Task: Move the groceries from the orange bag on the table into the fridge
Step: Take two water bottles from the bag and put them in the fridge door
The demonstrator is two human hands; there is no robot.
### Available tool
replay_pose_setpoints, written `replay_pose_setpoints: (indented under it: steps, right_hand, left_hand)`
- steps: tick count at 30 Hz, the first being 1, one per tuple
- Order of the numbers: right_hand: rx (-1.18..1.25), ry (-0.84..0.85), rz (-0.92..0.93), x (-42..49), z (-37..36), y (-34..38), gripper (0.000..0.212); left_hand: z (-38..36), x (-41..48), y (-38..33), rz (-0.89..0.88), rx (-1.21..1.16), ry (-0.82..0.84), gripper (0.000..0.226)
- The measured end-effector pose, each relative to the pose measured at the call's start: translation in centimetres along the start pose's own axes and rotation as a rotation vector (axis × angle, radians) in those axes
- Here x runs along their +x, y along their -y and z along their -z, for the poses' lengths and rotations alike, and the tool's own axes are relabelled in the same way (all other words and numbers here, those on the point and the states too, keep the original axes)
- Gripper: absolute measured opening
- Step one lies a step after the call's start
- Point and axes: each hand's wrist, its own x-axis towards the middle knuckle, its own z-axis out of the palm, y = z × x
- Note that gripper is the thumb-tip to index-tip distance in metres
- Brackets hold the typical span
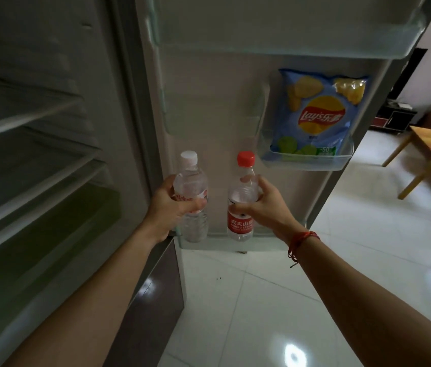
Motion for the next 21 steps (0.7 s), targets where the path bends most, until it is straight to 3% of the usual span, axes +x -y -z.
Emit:
replay_pose_setpoints:
  steps: [21]
  right_hand:
    - [-0.039,0.046,-0.083,5.9,-2.4,-7.4,0.08]
  left_hand:
    - [-2.8,4.7,5.5,0.081,0.032,0.034,0.064]
